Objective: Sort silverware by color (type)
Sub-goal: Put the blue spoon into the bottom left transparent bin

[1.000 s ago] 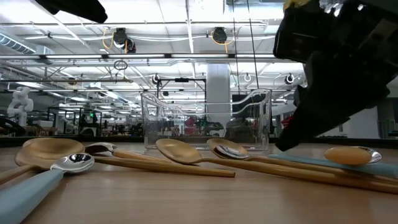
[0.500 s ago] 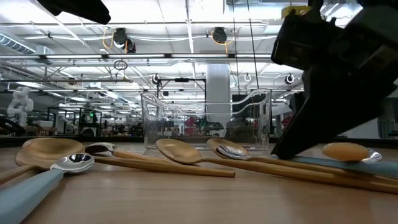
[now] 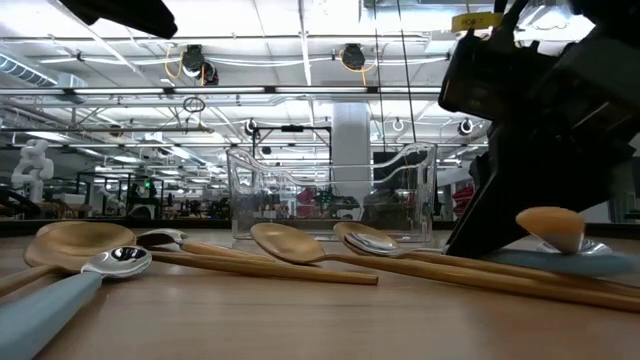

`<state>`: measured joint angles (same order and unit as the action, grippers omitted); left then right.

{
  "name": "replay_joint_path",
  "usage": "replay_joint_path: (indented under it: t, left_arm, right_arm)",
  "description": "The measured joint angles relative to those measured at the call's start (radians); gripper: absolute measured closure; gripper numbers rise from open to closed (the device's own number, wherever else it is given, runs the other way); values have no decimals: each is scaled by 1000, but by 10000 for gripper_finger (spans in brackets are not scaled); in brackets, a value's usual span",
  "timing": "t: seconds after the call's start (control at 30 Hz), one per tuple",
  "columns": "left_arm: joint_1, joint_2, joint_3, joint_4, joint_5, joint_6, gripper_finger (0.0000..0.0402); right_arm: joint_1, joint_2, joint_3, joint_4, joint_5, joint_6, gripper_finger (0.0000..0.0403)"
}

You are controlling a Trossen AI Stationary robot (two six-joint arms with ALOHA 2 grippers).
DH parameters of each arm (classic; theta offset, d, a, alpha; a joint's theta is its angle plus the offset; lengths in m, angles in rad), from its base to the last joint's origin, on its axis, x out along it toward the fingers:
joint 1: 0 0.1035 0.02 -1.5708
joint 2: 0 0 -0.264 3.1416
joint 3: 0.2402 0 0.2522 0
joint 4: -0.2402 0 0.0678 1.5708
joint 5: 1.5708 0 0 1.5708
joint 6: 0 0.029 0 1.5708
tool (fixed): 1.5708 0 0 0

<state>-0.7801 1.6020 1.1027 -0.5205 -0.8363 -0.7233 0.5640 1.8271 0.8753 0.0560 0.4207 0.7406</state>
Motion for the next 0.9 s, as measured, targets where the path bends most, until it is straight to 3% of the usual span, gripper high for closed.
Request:
replay_joint_path:
  t: [0.2, 0.5, 0.9]
  left_arm:
    - [0, 0, 0, 0, 0, 4, 327]
    - [0, 0, 0, 1, 0, 3, 327]
    - [7, 0, 0, 38, -8, 4, 327]
  right_arm:
    - [-5, 0, 0, -13, 12, 11, 375]
    - [-8, -15, -6, 0, 80, 16, 369]
    - [25, -69, -4, 292, 227, -176, 369]
